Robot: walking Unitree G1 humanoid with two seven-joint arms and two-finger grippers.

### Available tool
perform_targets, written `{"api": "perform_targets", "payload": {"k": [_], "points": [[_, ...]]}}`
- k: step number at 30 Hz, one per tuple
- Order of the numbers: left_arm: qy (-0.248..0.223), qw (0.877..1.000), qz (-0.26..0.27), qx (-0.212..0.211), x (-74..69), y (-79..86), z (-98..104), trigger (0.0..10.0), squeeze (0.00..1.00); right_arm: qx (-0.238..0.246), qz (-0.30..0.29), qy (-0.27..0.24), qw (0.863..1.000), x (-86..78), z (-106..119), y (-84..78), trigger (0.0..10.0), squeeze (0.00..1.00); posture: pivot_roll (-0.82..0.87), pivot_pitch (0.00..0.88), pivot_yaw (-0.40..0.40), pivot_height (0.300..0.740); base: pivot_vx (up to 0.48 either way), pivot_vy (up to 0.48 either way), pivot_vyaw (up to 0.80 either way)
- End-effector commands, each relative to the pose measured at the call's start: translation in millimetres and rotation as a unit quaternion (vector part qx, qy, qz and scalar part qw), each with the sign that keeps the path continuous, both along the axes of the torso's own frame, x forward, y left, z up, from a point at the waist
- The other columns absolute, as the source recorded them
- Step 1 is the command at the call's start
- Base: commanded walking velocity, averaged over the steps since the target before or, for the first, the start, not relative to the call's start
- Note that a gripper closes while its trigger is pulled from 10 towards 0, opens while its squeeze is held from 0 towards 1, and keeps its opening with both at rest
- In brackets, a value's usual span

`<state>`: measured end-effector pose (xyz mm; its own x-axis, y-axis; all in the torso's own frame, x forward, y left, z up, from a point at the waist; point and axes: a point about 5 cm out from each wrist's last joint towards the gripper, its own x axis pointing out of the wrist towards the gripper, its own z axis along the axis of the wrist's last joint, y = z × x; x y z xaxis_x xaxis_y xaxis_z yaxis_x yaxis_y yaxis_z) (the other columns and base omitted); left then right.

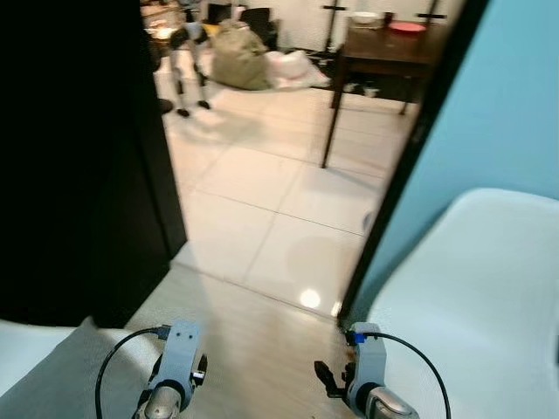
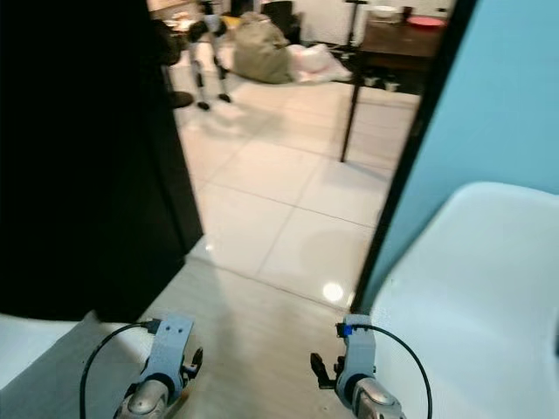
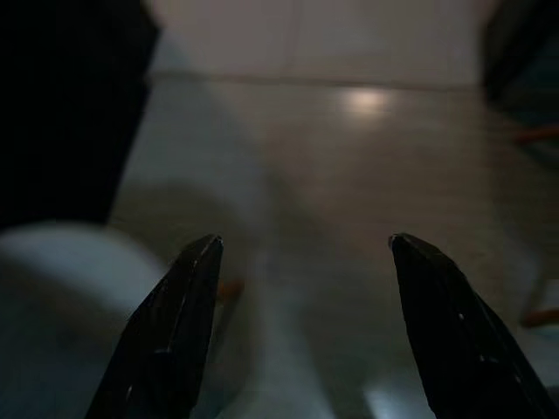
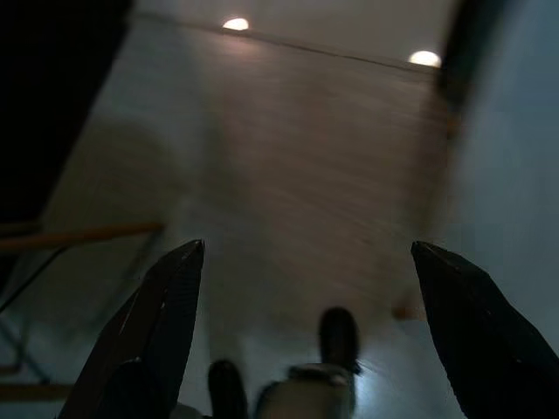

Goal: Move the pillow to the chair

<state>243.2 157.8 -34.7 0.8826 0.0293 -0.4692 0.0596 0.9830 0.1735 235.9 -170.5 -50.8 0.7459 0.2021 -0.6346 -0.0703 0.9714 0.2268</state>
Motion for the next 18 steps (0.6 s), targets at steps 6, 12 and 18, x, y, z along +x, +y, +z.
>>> {"api": "perform_targets", "payload": {"k": [6,12,18], "points": [[0.014,1.000,0.002,-0.004,-5.4,-0.7,-5.2,10.0,0.00,-0.002,0.003,0.010,1.000,-3.6,-2.8,-0.1,10.0,0.00,0.06,0.011,-0.043,0.740,0.000,0.000,-0.78],[0.015,1.000,-0.002,-0.006,-5.1,-3.8,-5.4,10.0,0.00,-0.002,0.005,0.014,1.000,-5.1,-3.8,-0.3,10.0,0.00,0.06,0.012,-0.046,0.740,0.000,0.000,-0.78],[0.018,1.000,-0.006,-0.006,-6.2,-4.6,-6.4,10.0,0.00,-0.005,0.008,0.020,1.000,-8.0,-5.7,-1.0,10.0,0.00,0.06,0.007,-0.045,0.740,0.000,0.000,-0.77]]}}
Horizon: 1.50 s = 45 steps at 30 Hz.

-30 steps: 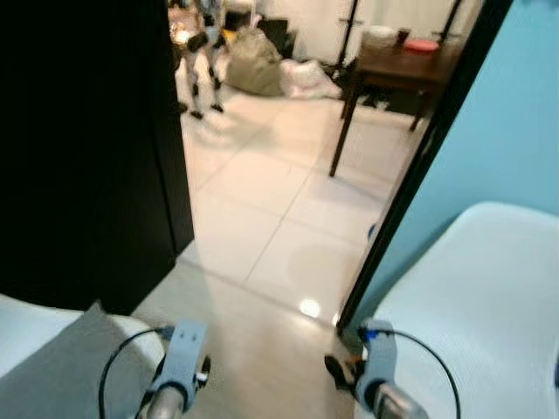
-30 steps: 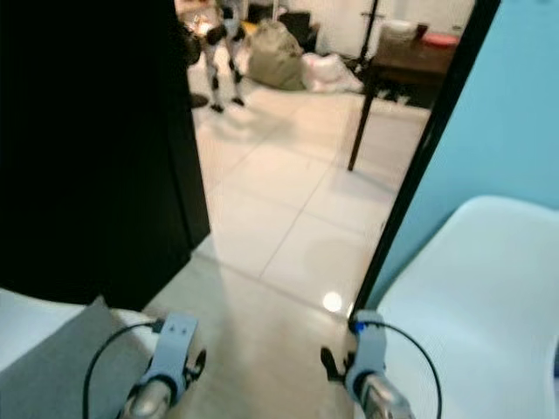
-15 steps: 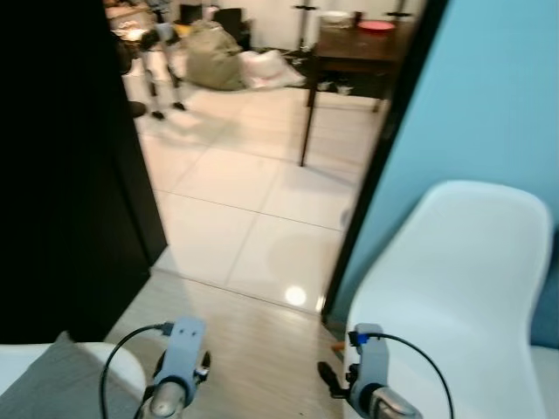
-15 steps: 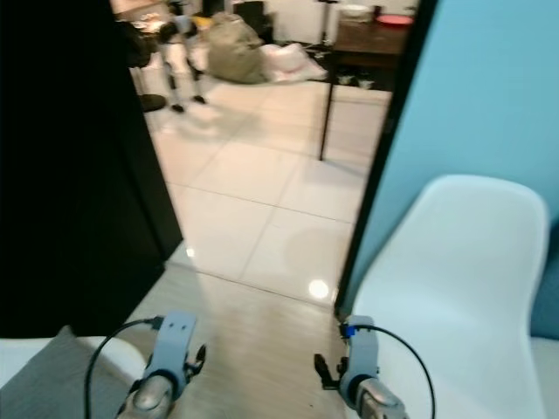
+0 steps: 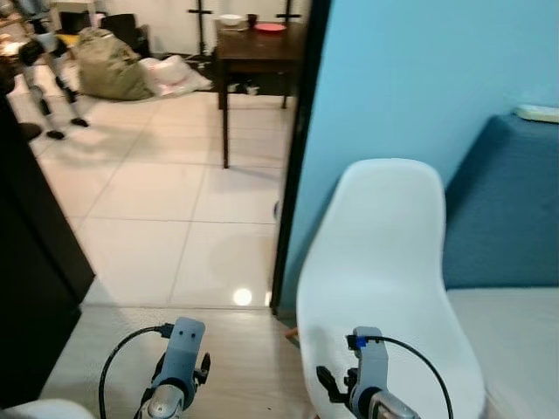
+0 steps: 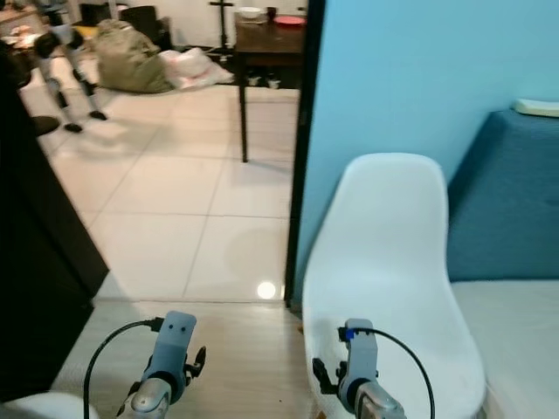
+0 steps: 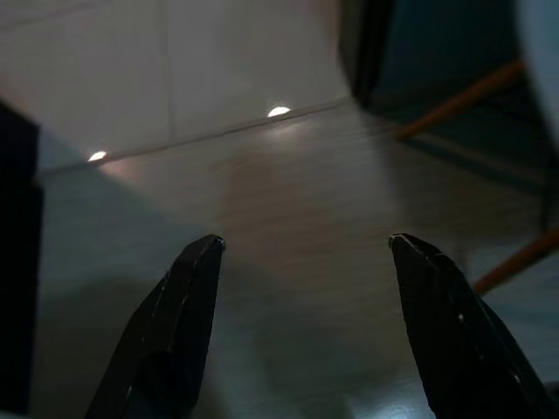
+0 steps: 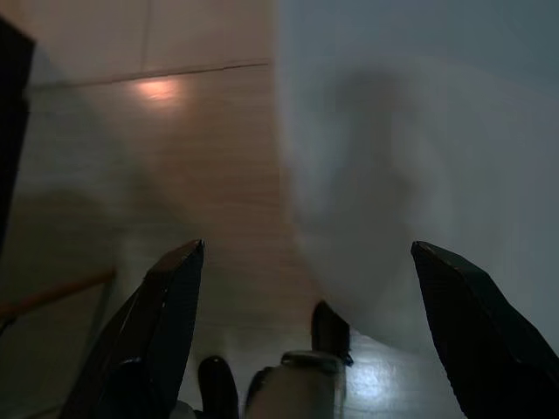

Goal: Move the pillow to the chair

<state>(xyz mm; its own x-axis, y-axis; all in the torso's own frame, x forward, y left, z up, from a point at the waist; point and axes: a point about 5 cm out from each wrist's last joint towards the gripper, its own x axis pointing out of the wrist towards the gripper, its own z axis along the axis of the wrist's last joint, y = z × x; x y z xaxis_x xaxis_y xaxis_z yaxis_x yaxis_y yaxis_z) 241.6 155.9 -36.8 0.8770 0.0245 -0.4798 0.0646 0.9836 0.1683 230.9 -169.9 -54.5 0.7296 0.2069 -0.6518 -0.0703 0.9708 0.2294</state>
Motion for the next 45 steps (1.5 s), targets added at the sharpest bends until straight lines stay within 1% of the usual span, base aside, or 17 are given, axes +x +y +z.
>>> {"api": "perform_targets", "payload": {"k": [1,17,20,28,45], "points": [[0.013,1.000,-0.005,-0.003,-4.8,-2.5,-4.6,10.0,0.00,-0.006,0.006,0.009,1.000,-3.3,-2.2,-1.7,10.0,0.00,0.05,0.006,-0.045,0.740,0.000,0.000,-0.77],[0.012,1.000,-0.008,-0.004,-3.9,-3.4,-4.1,10.0,0.00,-0.011,0.007,0.011,1.000,-4.8,-3.2,-1.8,10.0,0.00,0.05,0.010,-0.042,0.740,0.000,0.000,-0.77],[0.012,1.000,-0.007,-0.004,-3.6,-3.3,-3.9,10.0,0.00,-0.018,0.010,0.013,1.000,-6.7,-4.4,-2.6,10.0,0.00,0.05,0.020,-0.044,0.740,0.000,0.000,0.00],[0.014,1.000,-0.003,-0.002,-4.1,-1.9,-4.4,10.0,0.00,-0.012,0.011,0.009,1.000,-7.5,-4.3,-2.9,10.0,0.00,0.04,0.020,-0.043,0.740,0.000,0.000,0.00],[0.022,1.000,-0.006,-0.002,-5.1,-1.6,-6.2,10.0,0.00,-0.007,0.014,0.021,1.000,-10.6,-7.0,1.0,10.0,0.00,0.05,0.012,-0.037,0.740,0.000,0.000,-0.75]]}}
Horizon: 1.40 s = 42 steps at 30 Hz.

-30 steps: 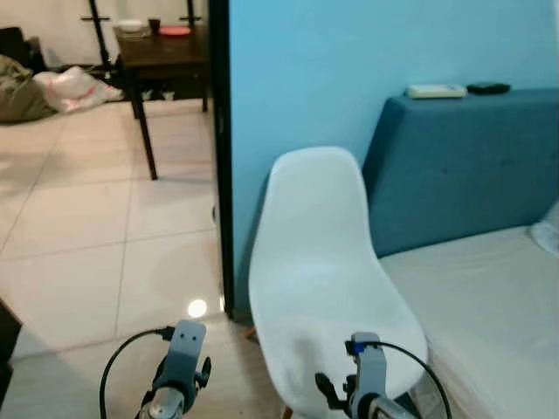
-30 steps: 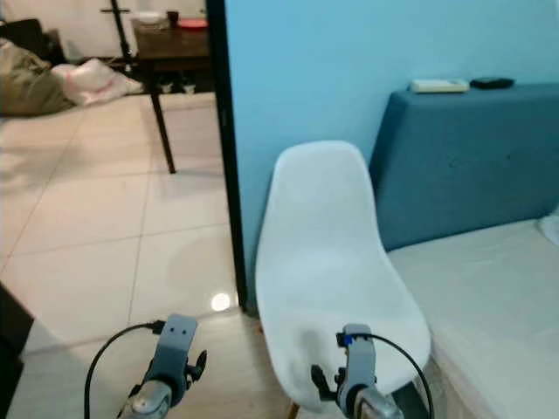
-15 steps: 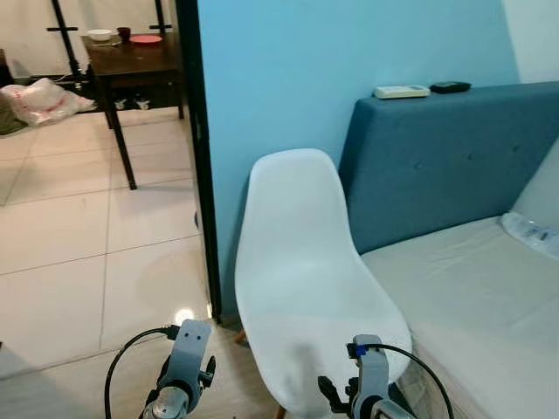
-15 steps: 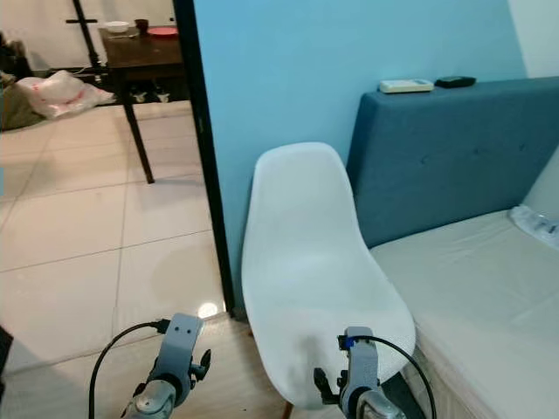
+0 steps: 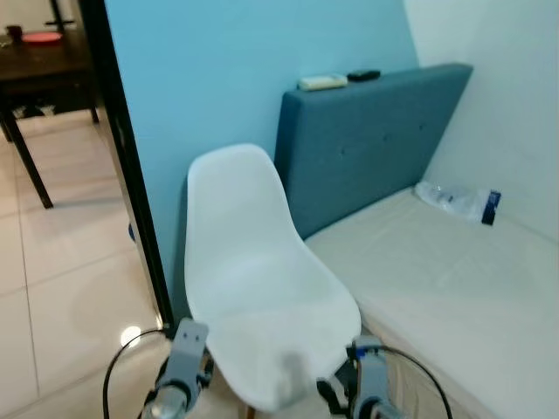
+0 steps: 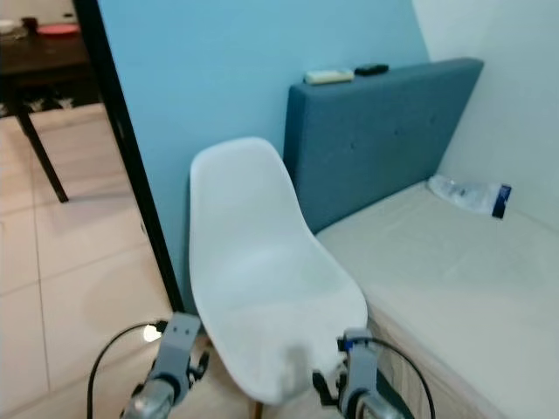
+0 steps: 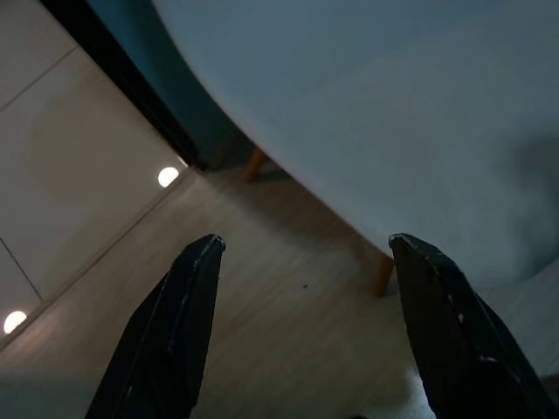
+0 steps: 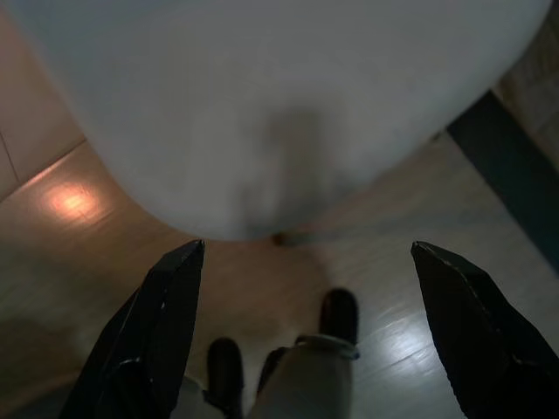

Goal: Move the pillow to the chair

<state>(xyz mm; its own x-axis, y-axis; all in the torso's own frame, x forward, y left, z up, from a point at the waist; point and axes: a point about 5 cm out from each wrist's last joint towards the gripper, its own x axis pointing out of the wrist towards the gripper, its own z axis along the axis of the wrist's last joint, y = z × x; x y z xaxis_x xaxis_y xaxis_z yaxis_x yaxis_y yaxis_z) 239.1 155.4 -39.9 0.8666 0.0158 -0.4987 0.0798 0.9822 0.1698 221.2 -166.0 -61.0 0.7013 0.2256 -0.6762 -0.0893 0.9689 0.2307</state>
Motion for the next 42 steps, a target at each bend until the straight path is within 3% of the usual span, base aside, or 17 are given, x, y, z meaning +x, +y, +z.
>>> {"api": "perform_targets", "payload": {"k": [1,20,42], "points": [[0.011,1.000,0.000,-0.003,-2.7,-1.0,-3.1,10.0,0.00,-0.006,0.001,0.004,1.000,-1.0,-0.6,-2.8,10.0,0.00,0.05,0.013,-0.035,0.740,0.000,0.000,-0.75],[0.017,1.000,-0.002,-0.004,-4.8,-0.7,-4.8,10.0,0.00,-0.004,-0.005,0.002,1.000,-2.3,-1.2,-2.2,10.0,0.00,0.05,0.027,-0.029,0.740,0.000,0.000,-0.75],[0.021,1.000,-0.010,-0.008,-5.4,-5.8,-5.9,10.0,0.00,-0.011,0.001,-0.004,1.000,0.3,1.0,-6.5,10.0,0.00,0.03,0.011,-0.038,0.740,0.000,0.000,-0.10]]}}
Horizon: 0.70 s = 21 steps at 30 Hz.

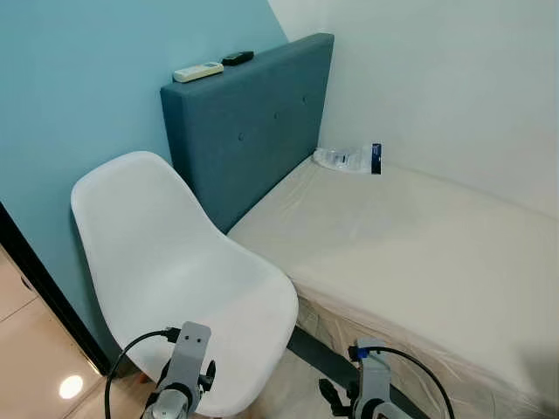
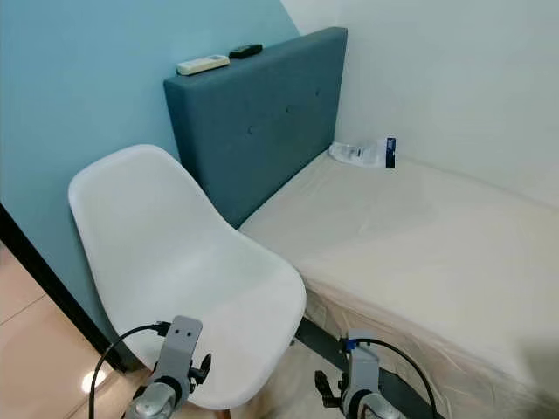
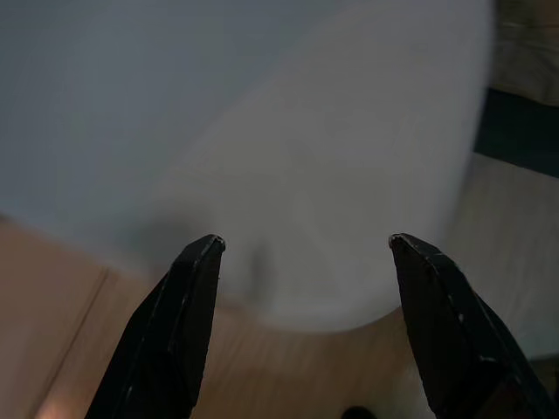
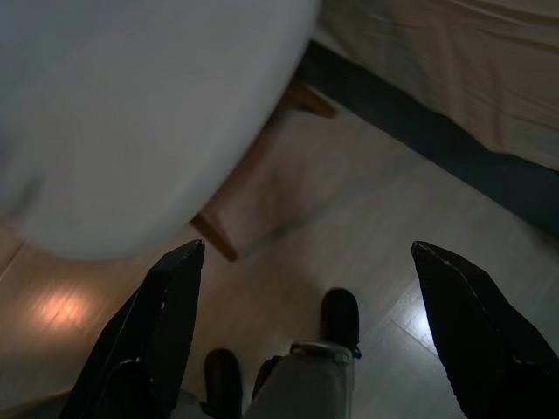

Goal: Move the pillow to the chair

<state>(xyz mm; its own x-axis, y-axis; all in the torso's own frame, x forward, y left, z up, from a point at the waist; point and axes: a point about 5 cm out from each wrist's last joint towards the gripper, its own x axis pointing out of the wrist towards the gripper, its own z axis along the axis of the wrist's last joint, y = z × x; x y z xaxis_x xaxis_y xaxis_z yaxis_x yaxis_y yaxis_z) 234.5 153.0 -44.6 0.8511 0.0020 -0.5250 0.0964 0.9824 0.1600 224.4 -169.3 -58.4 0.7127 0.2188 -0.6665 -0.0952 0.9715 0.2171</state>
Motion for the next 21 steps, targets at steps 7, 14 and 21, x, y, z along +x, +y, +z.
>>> {"api": "perform_targets", "payload": {"k": [7,14,21], "points": [[0.005,1.000,-0.005,-0.006,-0.4,-4.1,-1.0,10.0,0.00,0.001,-0.003,0.006,1.000,-2.3,-1.3,-3.3,10.0,0.00,0.03,0.014,-0.037,0.740,0.000,0.000,-0.75],[0.006,1.000,-0.004,-0.006,-1.2,-3.6,-1.5,10.0,0.00,0.005,-0.006,0.007,1.000,-2.8,-1.8,-1.7,10.0,0.00,0.03,0.020,-0.033,0.740,0.000,0.000,-0.75],[0.006,1.000,-0.004,-0.006,-1.5,-3.0,-1.6,10.0,0.00,0.007,-0.008,0.009,1.000,-3.5,-2.3,-0.8,10.0,0.00,0.03,0.025,-0.029,0.740,0.000,0.000,-0.75]]}}
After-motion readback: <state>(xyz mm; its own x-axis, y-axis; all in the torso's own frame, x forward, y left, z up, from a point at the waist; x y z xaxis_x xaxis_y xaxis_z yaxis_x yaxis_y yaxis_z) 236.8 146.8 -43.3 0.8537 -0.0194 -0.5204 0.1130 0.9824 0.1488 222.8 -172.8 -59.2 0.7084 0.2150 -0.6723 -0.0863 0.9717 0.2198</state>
